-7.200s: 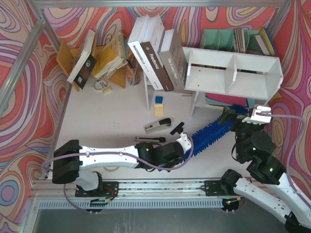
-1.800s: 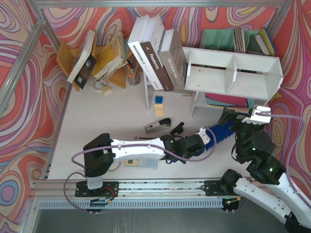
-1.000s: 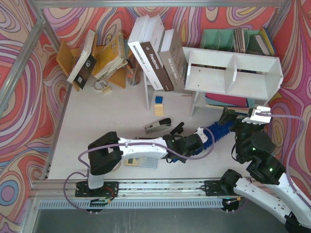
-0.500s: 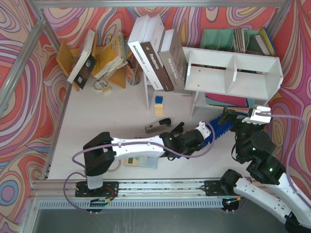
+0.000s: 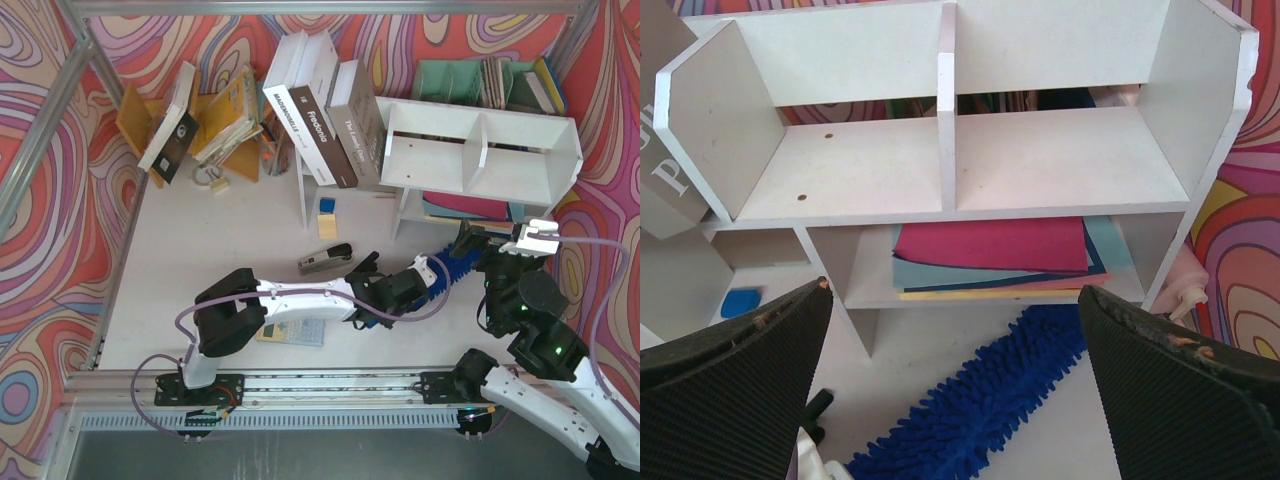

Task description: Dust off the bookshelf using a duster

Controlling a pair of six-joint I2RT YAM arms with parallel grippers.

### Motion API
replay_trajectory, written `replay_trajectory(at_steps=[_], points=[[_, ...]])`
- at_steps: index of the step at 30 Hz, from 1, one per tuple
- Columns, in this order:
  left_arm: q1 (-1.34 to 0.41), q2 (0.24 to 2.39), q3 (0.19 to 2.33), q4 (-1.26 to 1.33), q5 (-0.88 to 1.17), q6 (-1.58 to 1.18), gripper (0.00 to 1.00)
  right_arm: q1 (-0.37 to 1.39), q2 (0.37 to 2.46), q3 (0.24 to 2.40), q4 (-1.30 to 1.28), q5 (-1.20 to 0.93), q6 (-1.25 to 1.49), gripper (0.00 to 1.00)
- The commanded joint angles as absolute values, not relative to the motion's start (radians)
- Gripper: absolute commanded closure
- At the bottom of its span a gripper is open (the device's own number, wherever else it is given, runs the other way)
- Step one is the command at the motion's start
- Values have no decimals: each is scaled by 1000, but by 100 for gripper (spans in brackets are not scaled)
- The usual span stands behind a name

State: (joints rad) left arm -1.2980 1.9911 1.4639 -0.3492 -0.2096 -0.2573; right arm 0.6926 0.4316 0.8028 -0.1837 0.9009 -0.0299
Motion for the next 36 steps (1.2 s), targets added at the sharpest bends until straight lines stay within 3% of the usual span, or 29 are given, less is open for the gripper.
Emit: replay_trajectory(at_steps=[1, 11, 25, 36], points=[[-1299, 1933, 1495, -319, -218, -251, 100, 690, 416, 796, -158, 914, -38, 1], [-1299, 1818, 1430, -191, -201, -277, 100, 690, 419, 797, -158, 913, -38, 1], [-1299, 2037, 1596, -391, -150, -262, 100, 689, 422, 798, -159, 911, -38, 1], [-1299, 1853, 1484, -267, -237, -262, 100, 690, 422, 799, -159, 911, -38, 1]])
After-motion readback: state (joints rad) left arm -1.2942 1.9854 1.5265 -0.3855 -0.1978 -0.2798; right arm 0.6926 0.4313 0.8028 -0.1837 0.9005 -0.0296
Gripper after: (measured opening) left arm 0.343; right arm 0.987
